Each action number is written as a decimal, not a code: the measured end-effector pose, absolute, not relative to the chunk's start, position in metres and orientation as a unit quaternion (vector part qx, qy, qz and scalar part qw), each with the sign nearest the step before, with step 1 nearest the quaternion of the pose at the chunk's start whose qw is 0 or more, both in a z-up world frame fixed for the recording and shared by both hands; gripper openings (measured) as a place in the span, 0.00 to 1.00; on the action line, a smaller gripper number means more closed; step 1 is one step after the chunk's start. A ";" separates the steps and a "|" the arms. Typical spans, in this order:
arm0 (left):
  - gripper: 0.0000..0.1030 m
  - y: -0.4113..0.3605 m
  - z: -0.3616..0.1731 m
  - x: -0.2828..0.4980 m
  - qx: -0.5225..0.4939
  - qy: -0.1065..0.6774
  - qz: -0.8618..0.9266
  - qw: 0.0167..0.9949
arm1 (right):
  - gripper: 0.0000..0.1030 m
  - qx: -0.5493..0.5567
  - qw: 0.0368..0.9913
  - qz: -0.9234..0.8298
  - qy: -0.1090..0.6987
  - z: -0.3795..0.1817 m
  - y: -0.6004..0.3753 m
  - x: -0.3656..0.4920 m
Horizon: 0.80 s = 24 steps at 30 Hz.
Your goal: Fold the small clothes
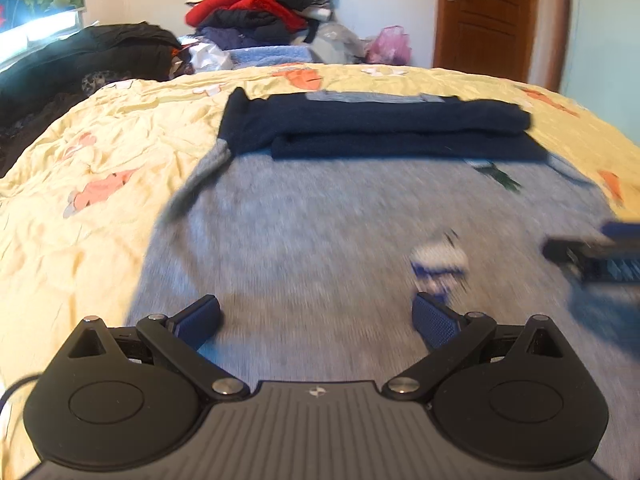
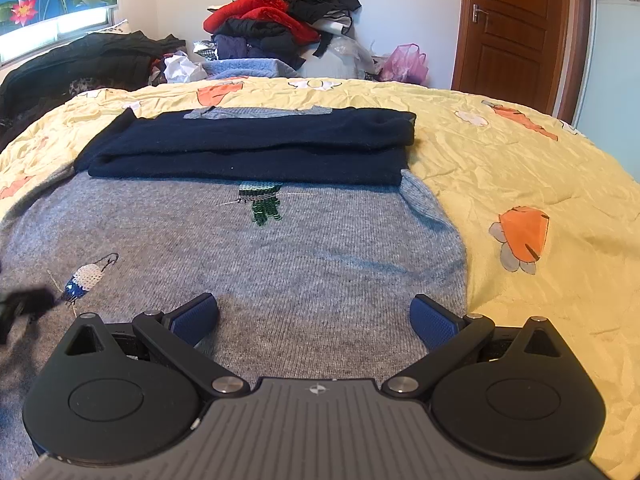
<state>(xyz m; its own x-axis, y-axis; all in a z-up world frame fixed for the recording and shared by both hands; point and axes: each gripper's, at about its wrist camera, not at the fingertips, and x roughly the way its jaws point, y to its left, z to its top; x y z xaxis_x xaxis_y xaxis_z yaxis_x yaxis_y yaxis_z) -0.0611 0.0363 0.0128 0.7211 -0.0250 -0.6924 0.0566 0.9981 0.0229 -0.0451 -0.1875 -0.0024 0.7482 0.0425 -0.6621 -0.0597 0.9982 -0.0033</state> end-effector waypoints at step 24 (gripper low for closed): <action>1.00 0.038 0.010 -0.072 0.021 0.367 -0.011 0.930 | 1.00 -0.020 0.934 0.039 0.355 0.000 -0.182 -0.087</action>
